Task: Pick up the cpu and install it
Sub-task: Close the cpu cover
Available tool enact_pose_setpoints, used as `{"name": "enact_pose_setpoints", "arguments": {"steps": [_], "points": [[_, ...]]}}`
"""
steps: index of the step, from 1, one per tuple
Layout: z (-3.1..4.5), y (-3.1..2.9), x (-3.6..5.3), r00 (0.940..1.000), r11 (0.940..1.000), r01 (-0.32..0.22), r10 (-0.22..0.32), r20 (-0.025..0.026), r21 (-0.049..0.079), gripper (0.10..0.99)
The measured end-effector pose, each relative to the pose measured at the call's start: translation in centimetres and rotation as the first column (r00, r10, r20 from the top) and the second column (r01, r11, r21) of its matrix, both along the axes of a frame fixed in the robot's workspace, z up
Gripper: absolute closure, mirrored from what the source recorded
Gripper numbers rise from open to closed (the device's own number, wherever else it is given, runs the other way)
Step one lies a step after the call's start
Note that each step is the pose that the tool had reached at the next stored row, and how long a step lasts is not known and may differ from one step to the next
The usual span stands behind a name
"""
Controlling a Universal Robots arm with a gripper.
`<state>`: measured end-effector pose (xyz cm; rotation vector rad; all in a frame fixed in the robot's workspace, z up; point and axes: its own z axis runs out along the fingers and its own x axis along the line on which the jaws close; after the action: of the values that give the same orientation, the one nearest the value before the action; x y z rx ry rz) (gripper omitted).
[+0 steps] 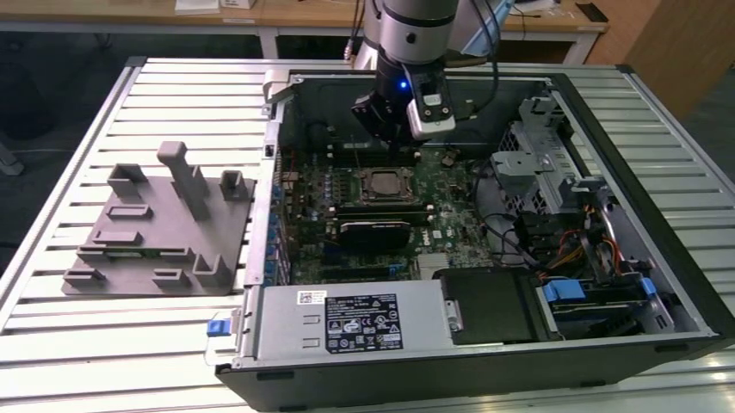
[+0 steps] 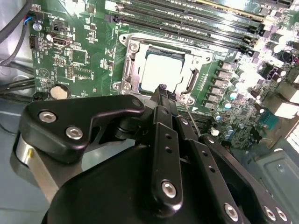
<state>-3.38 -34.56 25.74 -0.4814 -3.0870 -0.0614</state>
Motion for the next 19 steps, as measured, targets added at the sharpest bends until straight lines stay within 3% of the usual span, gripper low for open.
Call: {"name": "enact_pose_setpoints", "arguments": {"steps": [4, 12, 19], "points": [[-0.59, -0.44, 0.01, 1.0000, 1.0000, -0.005, 0.005, 0.0003, 0.003, 0.980], [-1.32, -0.64, -0.02, 0.9975, 0.9975, -0.070, 0.070, 0.0078, 0.002, 0.980], [-2.44, -0.82, -0.13, 0.9926, 0.9926, -0.121, 0.121, 0.0081, 0.003, 0.980]]}}
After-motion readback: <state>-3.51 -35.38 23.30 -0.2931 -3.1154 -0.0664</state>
